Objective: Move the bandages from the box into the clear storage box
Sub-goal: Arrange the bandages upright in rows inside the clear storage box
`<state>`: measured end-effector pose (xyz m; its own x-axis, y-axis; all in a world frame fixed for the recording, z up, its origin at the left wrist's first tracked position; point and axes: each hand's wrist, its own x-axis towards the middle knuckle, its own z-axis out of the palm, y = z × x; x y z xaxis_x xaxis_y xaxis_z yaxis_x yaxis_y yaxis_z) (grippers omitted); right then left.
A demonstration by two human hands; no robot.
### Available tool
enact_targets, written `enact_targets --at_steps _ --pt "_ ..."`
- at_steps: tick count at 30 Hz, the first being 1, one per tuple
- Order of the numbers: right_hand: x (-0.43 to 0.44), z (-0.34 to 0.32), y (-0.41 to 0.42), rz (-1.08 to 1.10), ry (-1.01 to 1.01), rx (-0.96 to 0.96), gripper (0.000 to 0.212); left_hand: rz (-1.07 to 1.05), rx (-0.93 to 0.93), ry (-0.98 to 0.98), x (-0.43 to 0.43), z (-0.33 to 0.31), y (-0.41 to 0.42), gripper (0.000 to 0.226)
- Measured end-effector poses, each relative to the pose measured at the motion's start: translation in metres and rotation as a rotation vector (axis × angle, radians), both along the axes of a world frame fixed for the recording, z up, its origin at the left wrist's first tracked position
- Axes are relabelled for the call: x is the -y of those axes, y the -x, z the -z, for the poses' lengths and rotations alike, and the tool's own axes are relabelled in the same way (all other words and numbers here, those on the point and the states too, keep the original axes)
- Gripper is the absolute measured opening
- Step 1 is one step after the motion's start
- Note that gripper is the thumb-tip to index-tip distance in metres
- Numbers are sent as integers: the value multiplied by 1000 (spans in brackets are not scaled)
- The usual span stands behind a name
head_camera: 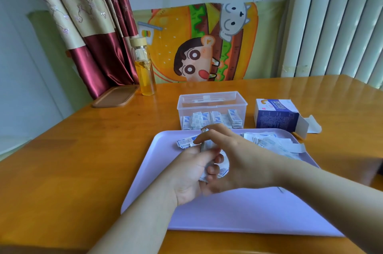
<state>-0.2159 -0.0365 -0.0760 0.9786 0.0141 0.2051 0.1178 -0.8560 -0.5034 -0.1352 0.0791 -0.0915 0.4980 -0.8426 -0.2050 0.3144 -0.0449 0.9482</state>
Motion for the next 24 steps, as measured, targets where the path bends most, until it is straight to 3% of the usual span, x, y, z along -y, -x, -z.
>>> enact_targets --at_steps 4,8,13,18,22,24 --pt "15 -14 -3 28 -339 -35 44 31 49 6 -2 1 -4 8" --pt "27 -23 -7 109 -273 18 25 65 76 -38 -2 -1 -10 18" --pt "27 -28 -10 121 -358 33 20 84 184 -50 1 -3 -10 10" --pt "23 -25 -12 204 -273 100 19 42 180 -18 5 -3 -10 14" --pt "18 -20 -10 154 -65 57 38 22 23 40 8 -4 -10 10" --pt "17 -16 -5 85 -138 -58 71 8 -76 70 9 -4 -10 15"
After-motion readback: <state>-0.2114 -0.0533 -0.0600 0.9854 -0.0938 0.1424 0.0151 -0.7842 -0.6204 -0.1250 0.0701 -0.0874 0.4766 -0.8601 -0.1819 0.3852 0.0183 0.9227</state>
